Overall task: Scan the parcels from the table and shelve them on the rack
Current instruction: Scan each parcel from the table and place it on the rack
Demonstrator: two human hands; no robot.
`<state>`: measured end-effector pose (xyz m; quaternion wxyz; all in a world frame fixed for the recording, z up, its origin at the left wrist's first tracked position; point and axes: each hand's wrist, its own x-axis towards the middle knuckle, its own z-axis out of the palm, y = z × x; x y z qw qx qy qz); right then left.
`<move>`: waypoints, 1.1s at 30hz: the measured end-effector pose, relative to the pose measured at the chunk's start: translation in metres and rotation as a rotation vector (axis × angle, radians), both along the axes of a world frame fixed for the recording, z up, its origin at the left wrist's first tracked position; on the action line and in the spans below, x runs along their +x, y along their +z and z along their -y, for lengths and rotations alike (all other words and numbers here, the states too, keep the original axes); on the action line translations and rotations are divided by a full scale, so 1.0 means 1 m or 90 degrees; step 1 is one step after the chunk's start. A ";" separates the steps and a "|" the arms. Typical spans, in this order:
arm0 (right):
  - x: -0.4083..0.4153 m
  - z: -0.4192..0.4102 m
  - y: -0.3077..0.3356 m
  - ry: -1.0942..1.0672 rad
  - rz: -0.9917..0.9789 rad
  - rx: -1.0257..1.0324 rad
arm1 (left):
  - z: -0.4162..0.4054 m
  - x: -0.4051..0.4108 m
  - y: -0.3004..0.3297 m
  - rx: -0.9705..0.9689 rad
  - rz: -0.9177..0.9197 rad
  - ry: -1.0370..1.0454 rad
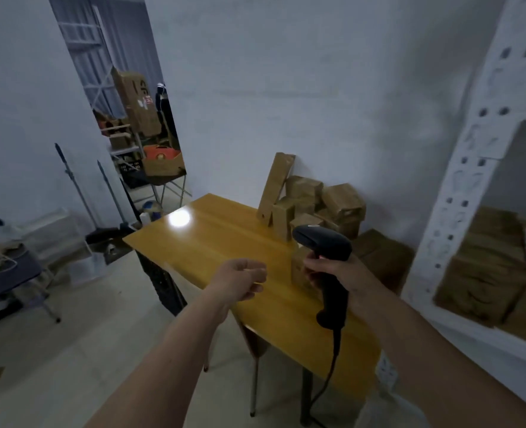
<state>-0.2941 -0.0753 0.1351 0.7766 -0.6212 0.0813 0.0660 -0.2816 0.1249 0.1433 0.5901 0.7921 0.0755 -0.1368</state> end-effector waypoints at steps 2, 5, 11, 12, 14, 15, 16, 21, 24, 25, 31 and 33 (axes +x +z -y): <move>0.012 -0.016 0.001 -0.013 -0.006 -0.009 | -0.019 0.014 0.002 -0.007 0.008 -0.004; 0.030 -0.040 0.000 -0.017 -0.012 -0.024 | -0.046 0.028 0.000 -0.018 0.011 -0.003; 0.072 -0.083 -0.003 -0.015 -0.044 -0.026 | -0.088 0.055 -0.005 -0.028 -0.010 0.020; 0.078 -0.088 -0.004 -0.018 -0.045 -0.021 | -0.094 0.060 -0.006 -0.024 -0.013 0.020; 0.089 -0.095 -0.007 -0.031 -0.047 -0.011 | -0.102 0.072 -0.009 -0.020 -0.017 0.020; 0.095 -0.097 -0.010 -0.040 -0.051 -0.009 | -0.104 0.079 -0.011 -0.018 -0.022 0.021; 0.100 -0.099 -0.012 -0.048 -0.055 -0.009 | -0.105 0.086 -0.013 -0.015 -0.027 0.021; 0.135 -0.094 -0.029 -0.074 -0.082 -0.007 | -0.100 0.130 -0.025 -0.007 -0.042 -0.005; 0.161 -0.083 -0.040 -0.104 -0.097 0.003 | -0.088 0.165 -0.034 0.004 -0.046 -0.040; 0.172 -0.078 -0.043 -0.121 -0.100 0.005 | -0.082 0.179 -0.036 0.011 -0.045 -0.054; 0.231 -0.031 -0.050 -0.207 -0.136 0.056 | -0.023 0.278 -0.042 0.058 -0.020 -0.151; 0.252 -0.012 -0.050 -0.228 -0.129 0.077 | 0.005 0.311 -0.042 0.083 -0.008 -0.181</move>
